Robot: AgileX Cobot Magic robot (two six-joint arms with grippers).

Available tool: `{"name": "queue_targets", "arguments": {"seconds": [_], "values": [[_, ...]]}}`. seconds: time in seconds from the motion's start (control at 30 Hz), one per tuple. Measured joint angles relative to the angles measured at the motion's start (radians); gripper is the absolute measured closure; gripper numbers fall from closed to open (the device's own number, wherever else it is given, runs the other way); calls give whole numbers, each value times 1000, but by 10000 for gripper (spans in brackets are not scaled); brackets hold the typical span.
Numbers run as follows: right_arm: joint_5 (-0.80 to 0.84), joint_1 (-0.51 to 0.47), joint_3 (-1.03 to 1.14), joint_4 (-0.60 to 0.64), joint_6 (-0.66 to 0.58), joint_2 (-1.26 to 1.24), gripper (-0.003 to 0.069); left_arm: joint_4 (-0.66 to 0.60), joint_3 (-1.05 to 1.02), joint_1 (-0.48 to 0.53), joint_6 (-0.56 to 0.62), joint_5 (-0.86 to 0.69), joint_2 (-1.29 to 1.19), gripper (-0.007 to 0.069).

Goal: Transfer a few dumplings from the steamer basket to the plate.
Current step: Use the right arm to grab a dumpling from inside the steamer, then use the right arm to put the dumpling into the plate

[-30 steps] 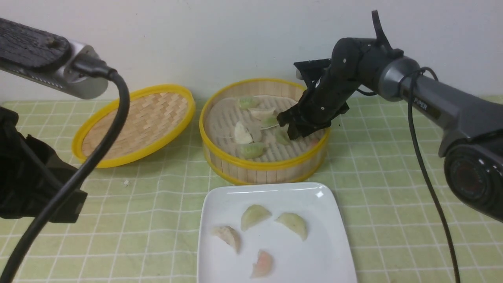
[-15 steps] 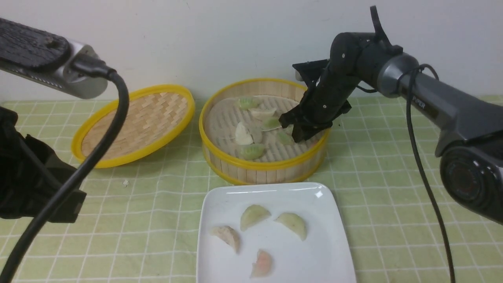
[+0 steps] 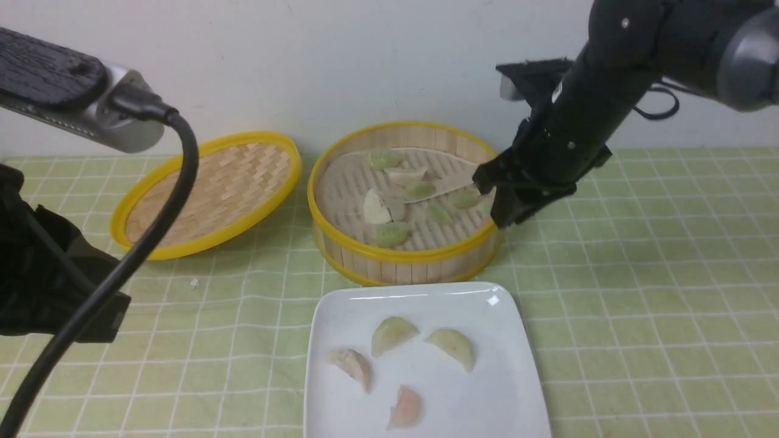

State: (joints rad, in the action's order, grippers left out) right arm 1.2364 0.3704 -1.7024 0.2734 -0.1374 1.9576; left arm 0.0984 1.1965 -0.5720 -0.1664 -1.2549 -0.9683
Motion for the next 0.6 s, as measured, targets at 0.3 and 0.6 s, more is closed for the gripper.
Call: {"name": "queue_targets", "arguments": {"seconds": [0.3,0.6], "values": [[-142,100,309,55,-53,-53,527,2,0,0,0,-1,0,631],[-214,102,309,41,-27,-51,244,2,0,0,0,-1,0,631]]}}
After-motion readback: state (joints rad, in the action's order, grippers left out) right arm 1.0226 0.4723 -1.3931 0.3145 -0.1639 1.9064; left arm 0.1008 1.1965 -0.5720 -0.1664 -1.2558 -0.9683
